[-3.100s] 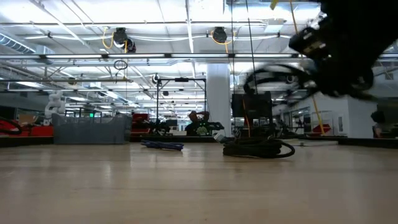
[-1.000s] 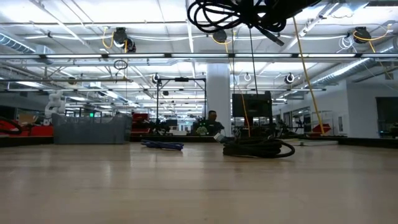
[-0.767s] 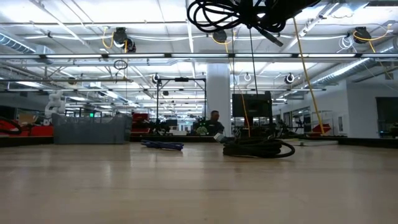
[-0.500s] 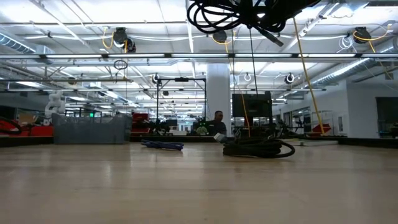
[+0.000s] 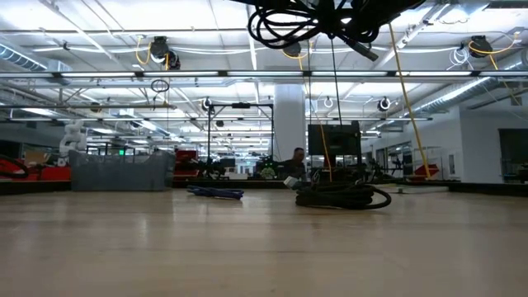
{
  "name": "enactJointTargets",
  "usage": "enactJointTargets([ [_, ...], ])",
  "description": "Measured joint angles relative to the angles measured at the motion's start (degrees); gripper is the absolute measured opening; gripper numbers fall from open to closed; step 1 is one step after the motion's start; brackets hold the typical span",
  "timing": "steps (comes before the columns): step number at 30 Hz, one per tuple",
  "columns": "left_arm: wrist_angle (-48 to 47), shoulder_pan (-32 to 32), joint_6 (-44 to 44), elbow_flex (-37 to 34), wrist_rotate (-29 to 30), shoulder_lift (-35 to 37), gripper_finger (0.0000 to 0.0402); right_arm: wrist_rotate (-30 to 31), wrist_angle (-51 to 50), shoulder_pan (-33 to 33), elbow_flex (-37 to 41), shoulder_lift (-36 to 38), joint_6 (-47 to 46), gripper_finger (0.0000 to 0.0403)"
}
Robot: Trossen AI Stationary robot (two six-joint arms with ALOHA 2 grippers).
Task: Pick and place USB-C Cables
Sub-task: Put the bottom black charger cable into the black bin
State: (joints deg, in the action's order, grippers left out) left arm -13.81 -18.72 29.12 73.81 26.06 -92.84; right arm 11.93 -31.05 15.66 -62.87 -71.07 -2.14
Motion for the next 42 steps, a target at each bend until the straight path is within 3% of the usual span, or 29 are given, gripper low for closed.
enactJointTargets([
  [4,-1.0,0.0,-1.3,0.0,0.0,0.0,0.011,0.0,0.0,0.0,0.0,0.0,0.0,0.0027],
  [15,-0.6,0.6,-2.3,0.0,0.2,-0.7,0.0178,-0.1,1.4,0.0,0.0,0.0,0.0,0.0027],
  [19,0.2,0.8,-0.2,-0.1,1.4,-1.5,0.0181,-0.1,1.3,0.0,0.0,0.0,0.0,0.0027],
  [36,0.8,1.0,4.3,-0.1,1.5,-1.7,0.0052,-0.1,1.3,0.0,0.0,0.0,-0.1,0.0029],
  [42,0.6,1.0,4.2,0.0,1.5,-1.3,0.0017,0.3,3.0,0.0,0.0,0.0,-0.1,0.0063],
])
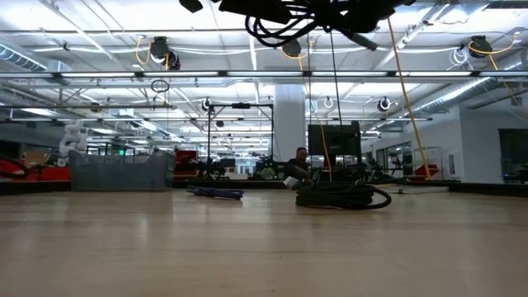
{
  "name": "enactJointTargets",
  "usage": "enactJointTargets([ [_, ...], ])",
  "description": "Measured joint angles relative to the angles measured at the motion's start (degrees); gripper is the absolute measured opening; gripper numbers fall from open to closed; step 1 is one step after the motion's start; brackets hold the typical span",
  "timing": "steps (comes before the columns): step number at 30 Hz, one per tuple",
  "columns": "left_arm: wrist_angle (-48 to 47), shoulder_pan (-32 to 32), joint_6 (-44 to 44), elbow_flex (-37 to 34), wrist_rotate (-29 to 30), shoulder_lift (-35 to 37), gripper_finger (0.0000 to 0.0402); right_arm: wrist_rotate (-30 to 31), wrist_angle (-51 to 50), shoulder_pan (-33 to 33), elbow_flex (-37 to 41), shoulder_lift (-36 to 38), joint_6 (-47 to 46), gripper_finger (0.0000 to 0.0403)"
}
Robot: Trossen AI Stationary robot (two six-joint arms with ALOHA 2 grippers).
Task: Pick and place USB-C Cables
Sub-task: Put the bottom black charger cable into the black bin
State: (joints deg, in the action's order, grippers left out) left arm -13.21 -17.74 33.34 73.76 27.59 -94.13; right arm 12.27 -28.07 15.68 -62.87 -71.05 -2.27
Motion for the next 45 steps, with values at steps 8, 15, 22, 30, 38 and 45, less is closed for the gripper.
enactJointTargets([
  [8,-0.7,0.0,-0.5,0.0,0.0,0.4,0.0044,-0.1,-1.0,0.1,0.0,0.6,-0.1,0.0142],
  [15,-2.1,0.0,-0.9,0.0,0.2,0.4,0.0019,4.0,-3.8,0.9,0.0,4.3,-2.5,0.0186],
  [22,-2.2,0.0,-1.1,0.0,1.1,0.4,0.0036,8.8,-5.7,2.7,0.0,7.6,-3.3,0.0194],
  [30,-4.2,-1.0,-1.9,0.1,2.7,1.8,0.0021,8.9,-8.5,3.6,0.0,9.2,-5.0,0.0194],
  [38,-12.3,-2.4,-9.7,0.0,5.8,6.6,0.0034,8.9,-9.1,3.6,0.0,9.6,-5.0,0.0194],
  [45,-23.5,-3.5,-16.9,0.0,8.7,10.9,0.0021,8.9,-9.1,3.6,0.0,9.6,-4.5,0.0194],
])
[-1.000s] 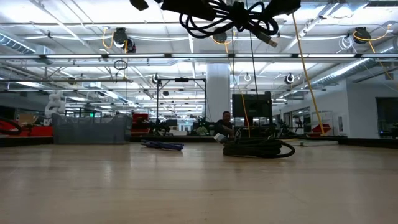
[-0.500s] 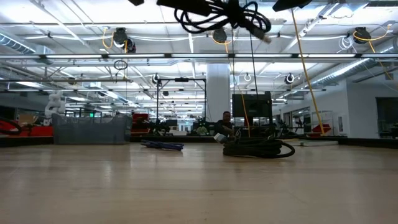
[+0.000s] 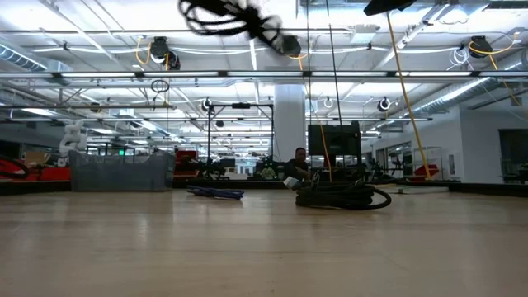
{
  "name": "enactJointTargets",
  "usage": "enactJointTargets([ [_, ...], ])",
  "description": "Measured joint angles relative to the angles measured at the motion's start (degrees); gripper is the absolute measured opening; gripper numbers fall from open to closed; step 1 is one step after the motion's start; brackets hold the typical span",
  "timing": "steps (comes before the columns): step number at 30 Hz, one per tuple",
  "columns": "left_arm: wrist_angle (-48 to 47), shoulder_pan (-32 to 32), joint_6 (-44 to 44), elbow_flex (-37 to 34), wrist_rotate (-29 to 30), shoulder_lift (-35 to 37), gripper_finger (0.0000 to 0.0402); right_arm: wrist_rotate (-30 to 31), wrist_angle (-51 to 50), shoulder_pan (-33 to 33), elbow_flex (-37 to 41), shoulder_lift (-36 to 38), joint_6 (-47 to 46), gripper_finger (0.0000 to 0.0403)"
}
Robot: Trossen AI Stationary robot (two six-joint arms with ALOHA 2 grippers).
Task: Pick and place USB-C Cables
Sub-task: Put the bottom black charger cable into the black bin
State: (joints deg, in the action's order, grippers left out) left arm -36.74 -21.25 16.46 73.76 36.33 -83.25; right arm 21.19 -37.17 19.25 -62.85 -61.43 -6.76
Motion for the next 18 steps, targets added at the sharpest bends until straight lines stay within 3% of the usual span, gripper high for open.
enactJointTargets([
  [5,-8.2,0.2,-6.8,0.0,3.8,2.8,0.0016,0.0,-0.4,0.0,0.0,0.0,0.5,0.0194],
  [11,-19.1,0.8,-14.5,0.0,8.3,6.0,0.0044,0.0,-0.6,0.0,0.0,-0.1,0.6,0.0194],
  [18,-33.1,4.9,-22.7,0.0,8.8,9.0,0.0016,0.0,-0.5,0.0,0.0,-0.1,0.6,0.0194],
])
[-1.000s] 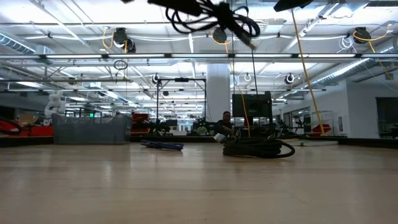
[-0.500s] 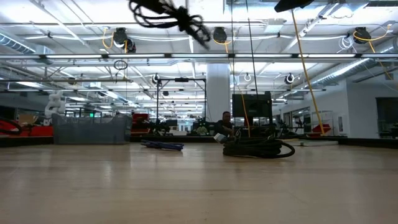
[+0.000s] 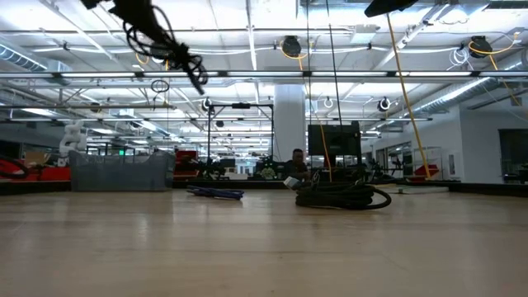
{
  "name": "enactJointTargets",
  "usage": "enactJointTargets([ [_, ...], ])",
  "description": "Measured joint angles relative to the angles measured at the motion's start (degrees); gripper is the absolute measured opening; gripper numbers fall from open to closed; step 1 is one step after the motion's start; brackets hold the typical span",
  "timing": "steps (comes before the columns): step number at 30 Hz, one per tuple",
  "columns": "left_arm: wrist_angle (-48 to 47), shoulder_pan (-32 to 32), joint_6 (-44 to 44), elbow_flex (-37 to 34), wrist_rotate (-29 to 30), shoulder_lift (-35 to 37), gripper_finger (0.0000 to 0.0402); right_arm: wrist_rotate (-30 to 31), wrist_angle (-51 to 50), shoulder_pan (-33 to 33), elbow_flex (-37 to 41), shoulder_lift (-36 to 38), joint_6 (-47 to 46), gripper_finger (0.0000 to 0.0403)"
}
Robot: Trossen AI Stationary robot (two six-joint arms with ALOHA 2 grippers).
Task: Pick and place USB-C Cables
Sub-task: Put the bottom black charger cable into the black bin
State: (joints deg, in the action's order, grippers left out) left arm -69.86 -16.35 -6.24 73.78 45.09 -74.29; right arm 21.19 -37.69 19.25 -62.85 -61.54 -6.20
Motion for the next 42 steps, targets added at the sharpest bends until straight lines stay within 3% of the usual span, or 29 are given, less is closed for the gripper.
enactJointTargets([
  [4,-7.0,4.5,-4.4,0.0,0.0,1.3,0.0018,0.0,0.0,0.0,0.0,0.0,0.0,0.0194],
  [7,-8.6,8.1,-5.4,-0.5,0.0,2.2,0.0042,0.0,0.1,0.0,0.0,0.0,0.0,0.0194],
  [11,-8.1,13.4,-1.2,-3.1,0.0,3.4,0.0055,-0.1,0.1,0.0,0.0,0.0,-0.1,0.0194],
  [17,-3.3,22.3,6.6,-7.9,-0.7,4.2,0.0033,-0.2,0.1,0.0,0.0,0.0,-0.2,0.0194],
  [23,5.2,31.1,15.7,-12.9,-6.5,4.2,0.0018,-0.2,0.0,0.0,0.0,0.0,0.0,0.0194],
  [27,10.8,36.2,20.7,-16.2,-9.9,4.1,0.0034,-0.2,-0.1,0.0,0.0,0.0,0.0,0.0194],
  [42,17.0,47.6,27.7,-20.0,-21.4,4.1,0.0019,-0.3,-0.1,0.0,0.0,0.0,0.5,0.0194],
])
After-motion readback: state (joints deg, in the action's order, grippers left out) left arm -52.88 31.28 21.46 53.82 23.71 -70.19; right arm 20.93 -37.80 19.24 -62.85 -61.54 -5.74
